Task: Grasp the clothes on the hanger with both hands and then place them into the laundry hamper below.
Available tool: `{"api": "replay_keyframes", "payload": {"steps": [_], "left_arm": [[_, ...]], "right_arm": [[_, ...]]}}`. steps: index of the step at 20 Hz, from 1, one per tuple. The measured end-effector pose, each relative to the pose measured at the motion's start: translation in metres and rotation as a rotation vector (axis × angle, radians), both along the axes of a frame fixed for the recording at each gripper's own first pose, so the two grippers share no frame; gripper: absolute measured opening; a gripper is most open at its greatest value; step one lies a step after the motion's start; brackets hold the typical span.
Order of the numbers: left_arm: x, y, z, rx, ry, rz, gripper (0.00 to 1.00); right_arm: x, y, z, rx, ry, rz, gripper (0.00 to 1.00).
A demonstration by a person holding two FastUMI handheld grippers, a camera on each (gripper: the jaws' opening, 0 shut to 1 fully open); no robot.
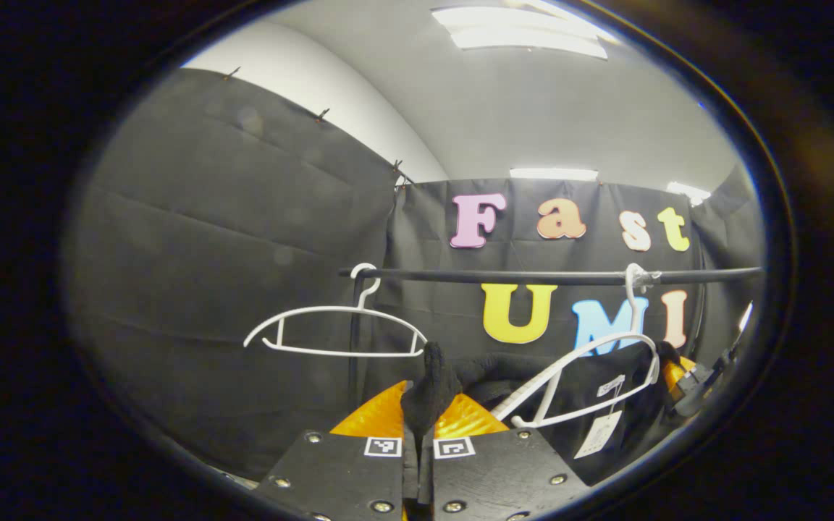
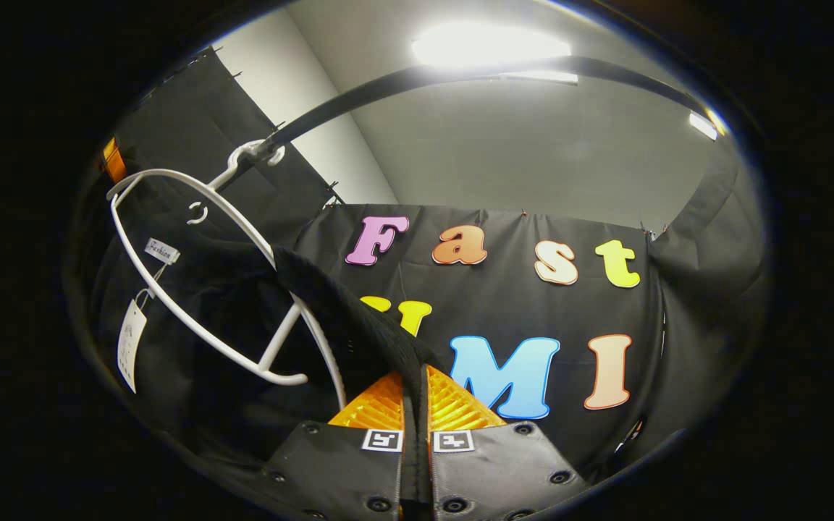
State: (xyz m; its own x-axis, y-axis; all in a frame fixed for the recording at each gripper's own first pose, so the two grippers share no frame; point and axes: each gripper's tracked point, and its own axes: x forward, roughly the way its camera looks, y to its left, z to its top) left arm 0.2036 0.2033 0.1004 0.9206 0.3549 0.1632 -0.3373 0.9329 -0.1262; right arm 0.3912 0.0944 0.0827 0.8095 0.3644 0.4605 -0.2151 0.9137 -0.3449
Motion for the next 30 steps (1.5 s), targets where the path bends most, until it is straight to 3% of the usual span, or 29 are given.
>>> {"api": "replay_keyframes", "payload": {"steps": [3,6,17,22,25,30], "left_arm": [[0.015,0.008,-0.03,-0.059,0.043,-0.013,0.01],[0.029,0.0,-0.056,-0.051,0.09,-0.015,0.01],[-0.006,-0.02,-0.142,-0.082,0.26,-0.04,0.01],[-0.023,-0.024,-0.179,-0.023,0.368,-0.164,0.01],[-0.023,-0.034,-0.188,-0.024,0.378,-0.283,0.02],[-0.029,-0.05,-0.235,0.023,0.454,-0.431,0.01]], "right_arm": [[0.026,0.004,-0.018,-0.042,0.045,-0.018,0.01],[0.039,0.003,-0.043,-0.056,0.116,-0.013,0.01],[-0.025,-0.027,-0.098,-0.073,0.281,-0.078,0.01],[-0.081,-0.04,-0.109,-0.027,0.371,-0.156,0.01],[-0.114,-0.05,-0.117,0.014,0.429,-0.225,0.01],[-0.172,-0.045,-0.165,0.106,0.603,-0.277,0.01]]}}
